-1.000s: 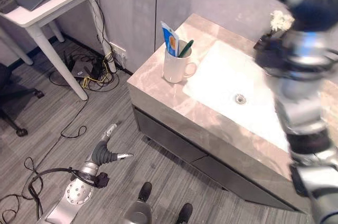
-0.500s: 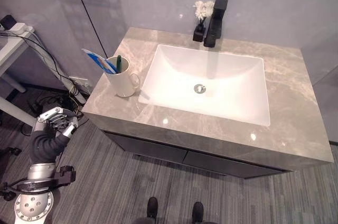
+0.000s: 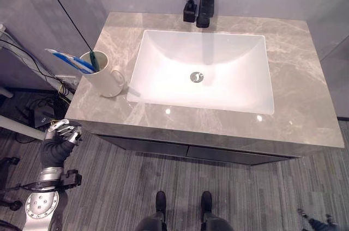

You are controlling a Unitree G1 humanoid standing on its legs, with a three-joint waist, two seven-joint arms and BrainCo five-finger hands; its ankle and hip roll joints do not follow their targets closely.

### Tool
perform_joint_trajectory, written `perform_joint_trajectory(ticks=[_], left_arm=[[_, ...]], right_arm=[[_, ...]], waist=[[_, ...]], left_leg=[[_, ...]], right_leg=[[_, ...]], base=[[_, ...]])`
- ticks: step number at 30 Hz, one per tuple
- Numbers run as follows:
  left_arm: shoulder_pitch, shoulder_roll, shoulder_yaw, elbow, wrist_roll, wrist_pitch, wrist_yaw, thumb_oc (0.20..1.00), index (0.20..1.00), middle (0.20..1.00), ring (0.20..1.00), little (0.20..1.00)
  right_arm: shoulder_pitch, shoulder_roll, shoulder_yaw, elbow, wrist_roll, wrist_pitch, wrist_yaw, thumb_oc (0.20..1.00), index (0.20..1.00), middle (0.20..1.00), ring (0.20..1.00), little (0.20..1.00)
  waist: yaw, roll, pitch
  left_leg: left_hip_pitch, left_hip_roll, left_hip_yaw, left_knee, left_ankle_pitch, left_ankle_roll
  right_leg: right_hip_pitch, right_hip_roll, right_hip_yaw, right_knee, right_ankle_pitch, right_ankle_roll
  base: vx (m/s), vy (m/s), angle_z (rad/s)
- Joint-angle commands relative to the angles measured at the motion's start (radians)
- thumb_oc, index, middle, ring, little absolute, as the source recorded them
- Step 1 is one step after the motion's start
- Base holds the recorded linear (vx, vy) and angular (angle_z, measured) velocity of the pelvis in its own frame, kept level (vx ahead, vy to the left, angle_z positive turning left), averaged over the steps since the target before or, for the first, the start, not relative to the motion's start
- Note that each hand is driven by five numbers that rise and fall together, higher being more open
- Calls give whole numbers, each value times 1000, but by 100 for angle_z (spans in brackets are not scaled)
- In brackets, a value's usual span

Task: Put brush and paste in cup on sink, flatten towel.

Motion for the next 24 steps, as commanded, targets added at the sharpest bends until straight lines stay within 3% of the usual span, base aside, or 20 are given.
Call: perform_joint_trajectory(ticks=[1, 4, 6, 15, 24], left_arm=[[-37, 39, 20, -12, -33, -17, -27, 200, 200, 200, 200, 200], [-57, 36, 9, -1, -46, -12, -25, 200, 200, 200, 200, 200], [-102, 33, -21, 26, -64, -1, -32, 200, 200, 200, 200, 200], [-194, 37, -60, 85, -80, 10, 4, 200, 200, 200, 200, 200], [-285, 70, -90, 103, -121, 20, 29, 200, 200, 200, 200, 200]], right_arm=[[-31, 20, 28, -2, -21, 38, 65, 1000, 1000, 1000, 1000, 1000], [-39, 53, 91, -44, -67, 41, 72, 1000, 1000, 1000, 1000, 1000], [-75, 103, 261, -52, -229, 70, 82, 1000, 1000, 1000, 1000, 1000], [-91, 108, 386, -208, -327, 77, 86, 1000, 1000, 1000, 1000, 1000], [-118, 100, 401, -217, -326, 85, 75, 1000, 1000, 1000, 1000, 1000]], waist=[[11, -36, -29], [10, -33, -30], [14, -29, -32], [2, -18, -25], [-7, -13, -16]], left_leg=[[-17, 38, -10, 3, 7, -39], [-18, 40, -9, 3, 9, -40], [-19, 47, 0, 3, 9, -44], [-36, 56, 7, 3, 12, -54], [-50, 61, 9, 3, 15, -60]], right_leg=[[-30, -102, 7, -1, 50, 72], [-32, -99, 7, -1, 51, 71], [-39, -95, 9, -1, 49, 68], [-62, -88, 14, -1, 46, 67], [-80, -83, 20, -1, 44, 67]], base=[[38, -19, 1], [25, -15, -1], [55, -30, -2], [38, -15, -3], [14, -4, -6]])
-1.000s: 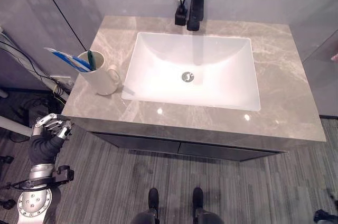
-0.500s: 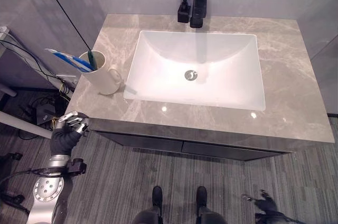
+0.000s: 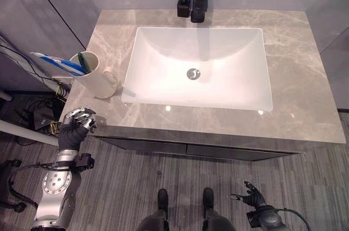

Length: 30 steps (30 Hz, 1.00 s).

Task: Put brush and paste in cup on sink, flatten towel.

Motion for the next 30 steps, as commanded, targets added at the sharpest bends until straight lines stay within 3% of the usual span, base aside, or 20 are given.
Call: perform_joint_trajectory(ticks=[1, 21, 26, 30], left_arm=[[-68, 66, 4, -11, -47, -39, 25, 200, 200, 200, 200, 200], [-193, 144, -37, 40, -155, 4, 62, 200, 200, 200, 200, 200], [-232, 168, -79, 60, -272, 17, 54, 200, 200, 200, 200, 200], [-240, 206, -91, 57, -283, 25, 40, 200, 200, 200, 200, 200]], right_arm=[[-18, -21, 34, -9, -10, 0, -21, 1000, 1000, 1000, 1000, 1000], [-15, -40, 73, -11, -34, 20, -10, 1000, 1000, 1000, 1000, 1000], [-25, -44, 83, -15, -35, 31, -12, 1000, 1000, 1000, 1000, 1000], [-18, -52, 96, -27, -41, 32, -2, 1000, 1000, 1000, 1000, 1000]], waist=[[-5, -33, 1], [-26, -39, 7], [-31, -39, 11], [-33, -42, 11]], left_leg=[[8, 54, -20, 3, 12, -57], [0, 66, -15, 3, 14, -63], [-10, 67, -15, 3, 19, -65], [-12, 68, -17, 3, 19, -66]], right_leg=[[-7, -90, -6, -1, 29, 72], [-22, -80, 0, -1, 27, 72], [-33, -78, -2, -1, 32, 74], [-35, -77, -2, -1, 32, 75]], base=[[21, -6, -4], [0, 0, 0], [0, 0, 0], [0, 0, 0]])
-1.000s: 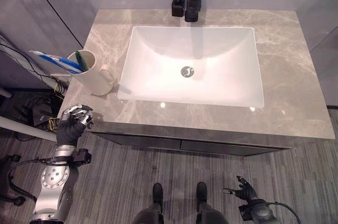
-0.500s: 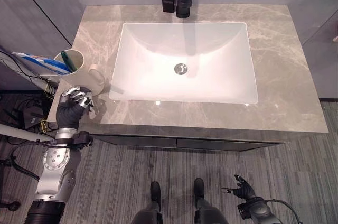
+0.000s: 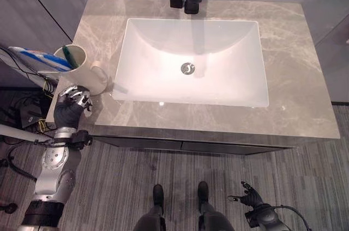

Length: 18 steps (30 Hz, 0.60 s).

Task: Put brush and paste in cup on sink, flatten towel.

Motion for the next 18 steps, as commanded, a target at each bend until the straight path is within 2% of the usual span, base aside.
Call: perform_joint_trajectory(ticks=[1, 5, 18], left_arm=[[-66, 40, -5, 11, -53, -24, -7, 200, 200, 200, 200, 200], [-123, 68, -31, 67, -55, -15, 2, 200, 200, 200, 200, 200], [-297, 56, -49, 215, -2, -30, 76, 200, 200, 200, 200, 200]], right_arm=[[-11, -46, 36, -24, -6, 4, -2, 1000, 1000, 1000, 1000, 1000], [-9, -39, 47, -17, -4, 8, -1, 1000, 1000, 1000, 1000, 1000], [3, -45, 55, -17, -13, 19, 0, 1000, 1000, 1000, 1000, 1000]], waist=[[-1, -13, 7], [-10, -15, 3], [-29, -28, 1]], left_leg=[[21, 62, -20, 3, 16, -62], [22, 68, -14, 3, 16, -65], [10, 74, -9, 3, 17, -69]], right_leg=[[0, -83, -7, -1, 27, 76], [-3, -80, 0, -1, 25, 76], [-18, -75, -1, -1, 27, 78]], base=[[0, 0, 0], [0, 0, 0], [3, -1, -2]])
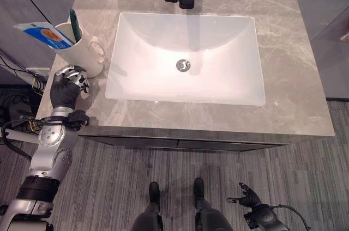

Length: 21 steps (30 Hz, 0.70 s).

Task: Put brush and paste in cup on sink, flatten towel.

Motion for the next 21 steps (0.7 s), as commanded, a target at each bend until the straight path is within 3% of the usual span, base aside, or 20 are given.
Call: perform_joint_trajectory(ticks=[1, 21], left_arm=[[-100, 37, -18, 82, 25, -31, 36, 200, 200, 200, 200, 200], [-558, 97, -191, 470, 23, -31, 105, 200, 200, 200, 200, 200]], right_arm=[[4, -42, 17, -34, -8, 6, -2, 1000, 1000, 1000, 1000, 1000], [-14, -29, 41, 9, 41, 12, -9, 1000, 1000, 1000, 1000, 1000]], waist=[[-15, -2, -17], [-56, -22, -3]], left_leg=[[22, 67, -21, 3, 16, -67], [-22, 74, -22, 3, 24, -75]], right_leg=[[-1, -84, -7, -1, 24, 83], [-40, -79, -6, -1, 34, 94]], base=[[6, 3, -5], [3, -1, -1]])
